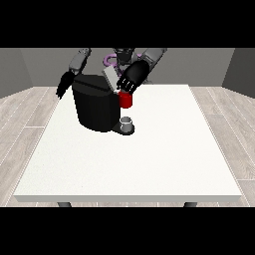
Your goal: Insert the coffee pod into the coffee machine and close the lid
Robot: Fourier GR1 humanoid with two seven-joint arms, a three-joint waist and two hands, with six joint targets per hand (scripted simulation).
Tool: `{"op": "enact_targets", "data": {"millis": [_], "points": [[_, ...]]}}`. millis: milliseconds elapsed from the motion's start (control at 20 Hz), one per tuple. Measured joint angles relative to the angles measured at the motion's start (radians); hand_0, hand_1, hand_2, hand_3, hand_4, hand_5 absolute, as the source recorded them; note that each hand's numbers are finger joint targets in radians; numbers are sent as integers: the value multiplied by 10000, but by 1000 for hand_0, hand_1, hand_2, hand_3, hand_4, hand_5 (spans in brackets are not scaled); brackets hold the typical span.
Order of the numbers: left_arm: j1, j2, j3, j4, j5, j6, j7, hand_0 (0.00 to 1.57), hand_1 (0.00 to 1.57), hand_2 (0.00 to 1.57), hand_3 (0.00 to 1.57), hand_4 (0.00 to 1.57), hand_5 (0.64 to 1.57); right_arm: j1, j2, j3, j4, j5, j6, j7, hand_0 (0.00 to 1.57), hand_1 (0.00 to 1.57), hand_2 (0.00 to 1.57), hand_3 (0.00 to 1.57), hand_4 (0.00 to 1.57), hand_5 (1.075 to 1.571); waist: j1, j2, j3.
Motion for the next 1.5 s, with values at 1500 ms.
{"op": "enact_targets", "data": {"millis": [1500], "points": [[-177,420,-250,128,-921,1394,-1133,1224,1224,1202,978,0,1571,-395,6,117,-73,195,-191,204,0,0,0,0,147,1571,-208,634,3]]}}
